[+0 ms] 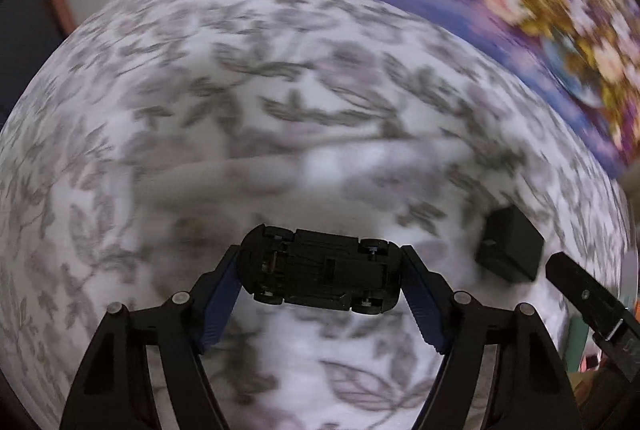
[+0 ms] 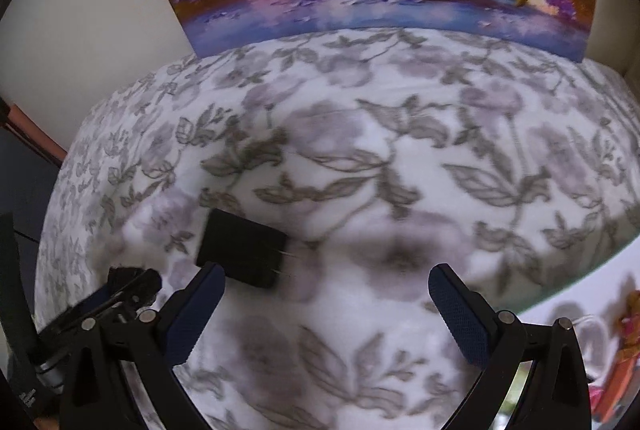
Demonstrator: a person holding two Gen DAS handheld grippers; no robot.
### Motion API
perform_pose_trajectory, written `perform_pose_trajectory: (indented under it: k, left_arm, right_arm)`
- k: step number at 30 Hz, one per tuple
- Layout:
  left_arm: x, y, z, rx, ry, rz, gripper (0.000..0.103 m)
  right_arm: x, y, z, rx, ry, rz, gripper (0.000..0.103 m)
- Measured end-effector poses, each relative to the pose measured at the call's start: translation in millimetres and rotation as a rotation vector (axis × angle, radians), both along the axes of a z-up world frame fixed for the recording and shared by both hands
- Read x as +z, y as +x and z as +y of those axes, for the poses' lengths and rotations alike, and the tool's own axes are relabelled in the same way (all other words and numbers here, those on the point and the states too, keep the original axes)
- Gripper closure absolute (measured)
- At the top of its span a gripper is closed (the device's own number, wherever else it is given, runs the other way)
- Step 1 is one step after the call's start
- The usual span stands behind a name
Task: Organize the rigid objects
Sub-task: 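Close the right gripper on the black charger while the left holds the car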
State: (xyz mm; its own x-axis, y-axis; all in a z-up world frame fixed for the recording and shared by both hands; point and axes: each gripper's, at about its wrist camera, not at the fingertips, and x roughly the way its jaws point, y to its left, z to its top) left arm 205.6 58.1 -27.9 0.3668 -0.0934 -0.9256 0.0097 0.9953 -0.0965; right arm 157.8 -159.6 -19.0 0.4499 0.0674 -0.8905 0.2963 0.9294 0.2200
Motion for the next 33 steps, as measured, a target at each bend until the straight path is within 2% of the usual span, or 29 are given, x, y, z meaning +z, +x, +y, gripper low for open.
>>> perform_pose_trajectory:
  k: [4,8,12,14,19,25,33]
  left_arm:
    - [2.5,1.0,16.8,0.050,-0.029,-0.010,0.026]
    - [3.2,2.9,21.7,0.058,-0.043,-0.013,0.026]
    - [-2.7,4.8,27.2,0.066,-0.057,0.001,0.026]
    - [-4.7,3.7,26.9,0.065,-0.061,0.006,0.026]
    - [-5.1,3.4,26.9,0.062,-0.066,0.008,0.026]
    - [-6.6,2.5,25.0,0.054,-0.058,0.010,0.026]
    - [-5.0,2.2,20.7,0.044,-0.059,0.013,0.026]
  right_arm:
    - [-5.5,12.4,17.5,0.003,0.016,-0.001,0.001]
    - [-11.3,21.0,30.0,-0.003,0.026,0.008,0.010]
    - [-18.2,26.6,39.8,0.002,0.052,0.017,0.013]
    - [-20.7,28.2,44.9,0.011,0.041,0.023,0.018]
    - [-24.1,31.1,52.0,0.005,-0.003,0.032,0.020]
    - [-24.4,32.5,52.1,-0.021,-0.040,0.034,0.030]
    - [-22.7,26.7,54.2,-0.006,-0.055,0.022,0.030]
